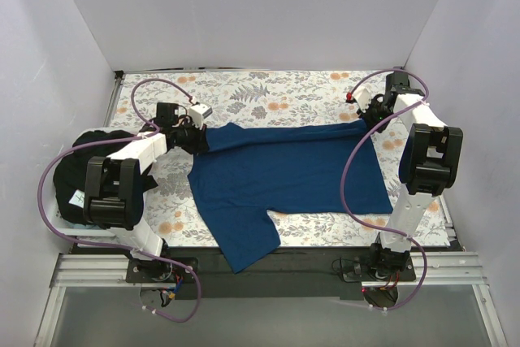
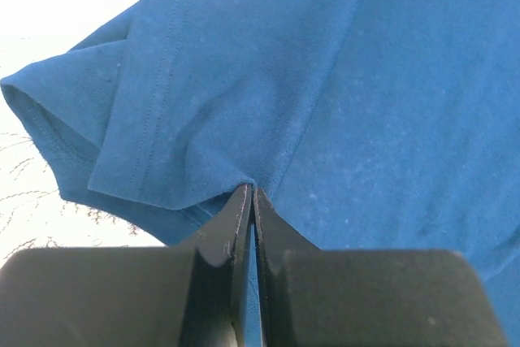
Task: Fold and stack the t-shirts
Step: Fold the tshirt
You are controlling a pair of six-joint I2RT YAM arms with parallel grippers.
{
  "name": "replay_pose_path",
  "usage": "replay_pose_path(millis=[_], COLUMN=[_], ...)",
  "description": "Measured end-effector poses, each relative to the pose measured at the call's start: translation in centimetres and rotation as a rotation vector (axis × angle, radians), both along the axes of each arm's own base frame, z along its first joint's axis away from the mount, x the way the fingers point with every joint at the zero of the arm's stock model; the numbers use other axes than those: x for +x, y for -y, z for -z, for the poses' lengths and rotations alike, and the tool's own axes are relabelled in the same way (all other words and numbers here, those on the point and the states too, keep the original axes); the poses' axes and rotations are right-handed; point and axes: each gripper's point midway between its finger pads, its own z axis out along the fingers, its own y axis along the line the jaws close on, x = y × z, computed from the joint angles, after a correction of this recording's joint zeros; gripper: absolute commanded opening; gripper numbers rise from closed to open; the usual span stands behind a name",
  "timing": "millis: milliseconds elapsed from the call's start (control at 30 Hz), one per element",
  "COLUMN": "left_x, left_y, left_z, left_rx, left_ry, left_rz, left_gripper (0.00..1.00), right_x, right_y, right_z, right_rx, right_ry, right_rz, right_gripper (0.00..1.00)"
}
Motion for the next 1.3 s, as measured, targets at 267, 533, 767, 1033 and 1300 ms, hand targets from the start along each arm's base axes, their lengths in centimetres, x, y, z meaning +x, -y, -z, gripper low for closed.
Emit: replay_pose_path(millis=[267,533,767,1033,1300], left_x=[-1.3,-2.7,2.1,6.1,5.8], left_y=[1.0,1.0,0.8,0.6,-0.3], left_z=[0.8,0.7,-4.0,-1.5,2.0], left_rx=[0.021,0.035,-0.025,-0.019,0.034], left_ry=[-0.021,-0.092,-0.040,-0.130,-0.244], left_rz=[0.052,0.077,-0.029,-0.138,-0.192], left_gripper=[0.10,0.35,0.39,0.40,0.40], right_x=[0.0,-0.3,-0.5,-0.1,-0.6], right_y=[0.4,1.6,1.4,0.1,-0.8], right_z=[0.1,0.5,0.1,-1.9,-0.4], right_rx=[-0.026,-0.094,-0.079,-0.020,0.005], right_ry=[0.000,-0.011,-0.018,-0.022,-0.094], right_rz=[-0.003,0.001,0.003,0.017,0.039], right_gripper=[0.01,0.41,0.50,0.48,0.48])
